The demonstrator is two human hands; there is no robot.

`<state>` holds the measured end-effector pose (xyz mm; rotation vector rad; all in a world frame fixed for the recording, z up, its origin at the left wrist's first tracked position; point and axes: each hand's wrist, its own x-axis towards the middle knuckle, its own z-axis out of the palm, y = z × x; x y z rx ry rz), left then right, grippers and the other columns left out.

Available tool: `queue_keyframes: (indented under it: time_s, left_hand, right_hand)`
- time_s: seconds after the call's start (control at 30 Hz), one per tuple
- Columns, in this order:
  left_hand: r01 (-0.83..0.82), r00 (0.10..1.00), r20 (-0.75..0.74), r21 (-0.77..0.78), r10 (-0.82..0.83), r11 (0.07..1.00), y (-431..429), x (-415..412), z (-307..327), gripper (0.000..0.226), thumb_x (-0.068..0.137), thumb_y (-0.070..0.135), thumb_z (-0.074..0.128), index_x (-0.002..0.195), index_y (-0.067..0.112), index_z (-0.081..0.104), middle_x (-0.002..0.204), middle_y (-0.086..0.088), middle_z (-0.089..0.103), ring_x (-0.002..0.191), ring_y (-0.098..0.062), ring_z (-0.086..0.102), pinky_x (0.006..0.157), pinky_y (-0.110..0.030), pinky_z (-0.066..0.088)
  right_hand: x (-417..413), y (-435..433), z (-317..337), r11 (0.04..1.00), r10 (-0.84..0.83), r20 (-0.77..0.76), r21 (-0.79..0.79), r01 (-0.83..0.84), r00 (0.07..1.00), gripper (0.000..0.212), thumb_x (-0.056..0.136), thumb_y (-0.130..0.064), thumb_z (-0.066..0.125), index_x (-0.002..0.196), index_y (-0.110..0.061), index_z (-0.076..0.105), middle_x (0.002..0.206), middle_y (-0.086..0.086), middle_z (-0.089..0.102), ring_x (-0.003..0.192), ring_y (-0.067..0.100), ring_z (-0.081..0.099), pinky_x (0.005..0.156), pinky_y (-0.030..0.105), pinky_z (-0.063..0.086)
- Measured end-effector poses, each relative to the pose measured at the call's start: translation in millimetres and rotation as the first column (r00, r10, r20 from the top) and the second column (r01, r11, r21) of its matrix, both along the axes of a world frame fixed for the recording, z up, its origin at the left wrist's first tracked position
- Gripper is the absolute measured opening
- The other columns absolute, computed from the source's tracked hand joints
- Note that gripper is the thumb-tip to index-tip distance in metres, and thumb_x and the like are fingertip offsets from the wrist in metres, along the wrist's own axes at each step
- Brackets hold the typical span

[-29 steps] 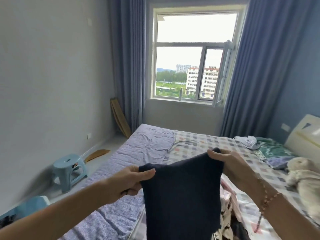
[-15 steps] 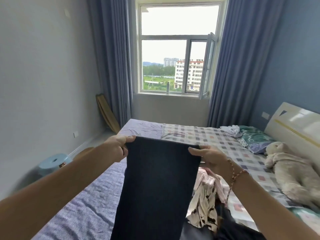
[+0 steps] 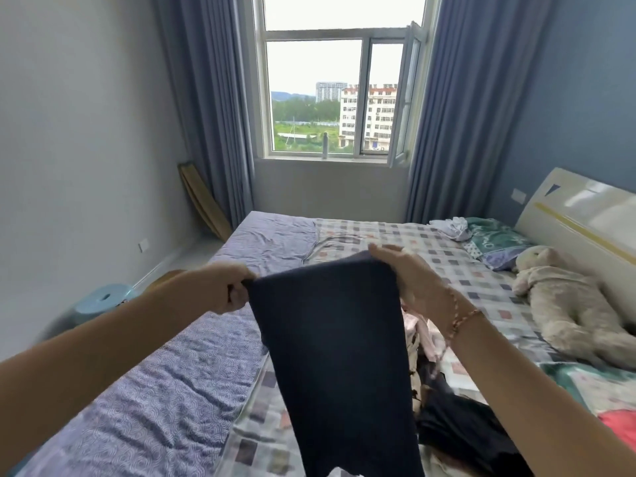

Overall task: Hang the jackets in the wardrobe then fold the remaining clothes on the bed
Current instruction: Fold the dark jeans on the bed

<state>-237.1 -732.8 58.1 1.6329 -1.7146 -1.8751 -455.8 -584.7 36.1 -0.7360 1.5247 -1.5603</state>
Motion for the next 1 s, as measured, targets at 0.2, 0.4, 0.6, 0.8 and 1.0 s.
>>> queue_keyframes:
  time_s: [0.2, 0.4, 0.6, 0.8, 1.0]
  left_hand:
    - [-0.033, 0.947, -0.315, 0.096, 0.062, 0.995, -3.9, -5.4, 6.3, 0.033, 0.101, 0.014, 0.033, 0.068, 0.011, 0.037, 0.031, 0.003, 0.034, 0.020, -0.001, 0.022, 0.022, -0.009, 0.016]
    - [0.009, 0.942, -0.334, -0.049, -0.025, 0.999, 21.0, -3.4, -52.7, 0.026, 0.093, 0.026, 0.054, 0.073, 0.012, 0.044, 0.040, 0.004, 0.030, 0.027, -0.003, 0.023, 0.029, -0.012, 0.018]
    - [-0.142, 0.925, -0.378, -0.418, -0.029, 0.897, 2.9, -4.5, -56.5, 0.029, 0.093, 0.014, 0.056, 0.120, 0.022, 0.052, 0.051, 0.000, 0.038, 0.029, -0.005, 0.026, 0.029, -0.015, 0.022]
    - [-0.014, 0.944, -0.316, -0.336, -0.099, 0.942, -2.7, -11.9, -22.8, 0.010, 0.092, 0.011, 0.056, 0.092, 0.011, 0.066, 0.063, -0.001, 0.039, 0.031, -0.002, 0.024, 0.031, -0.013, 0.019]
    - [0.166, 0.943, -0.182, -0.464, -0.277, 0.870, -23.8, -4.4, -7.8, 0.045, 0.056, 0.027, 0.085, 0.098, 0.018, 0.072, 0.075, -0.003, 0.059, 0.039, -0.005, 0.033, 0.036, -0.013, 0.026]
  right_hand:
    - [-12.3, 24.6, -21.7, 0.987, -0.150, -0.146, 0.028, 0.156, 0.978, 0.044, 0.088, -0.021, 0.065, 0.127, -0.022, 0.046, 0.115, 0.008, 0.060, 0.102, 0.022, 0.061, 0.078, 0.032, 0.053]
    - [9.7, 16.1, -6.5, 0.997, -0.038, -0.115, -0.072, 0.030, 0.993, 0.025, 0.095, -0.017, 0.053, 0.119, -0.022, 0.057, 0.094, 0.008, 0.066, 0.081, 0.016, 0.063, 0.063, 0.022, 0.054]
    - [12.0, 11.6, -15.4, 0.987, -0.158, -0.330, -0.084, 0.138, 0.931, 0.022, 0.090, -0.011, 0.057, 0.111, -0.017, 0.064, 0.103, 0.005, 0.065, 0.084, 0.012, 0.061, 0.068, 0.019, 0.049]
    - [-17.1, 24.8, -11.4, 0.994, 0.093, -0.313, -0.022, -0.105, 0.945, 0.023, 0.083, -0.002, 0.066, 0.099, -0.019, 0.069, 0.101, 0.004, 0.069, 0.096, 0.016, 0.064, 0.088, 0.025, 0.051]
    - [-30.0, 5.2, -4.8, 0.986, 0.154, -0.825, 0.160, -0.036, 0.543, 0.027, 0.077, -0.004, 0.072, 0.102, -0.008, 0.065, 0.087, 0.006, 0.067, 0.078, 0.017, 0.063, 0.069, 0.016, 0.050]
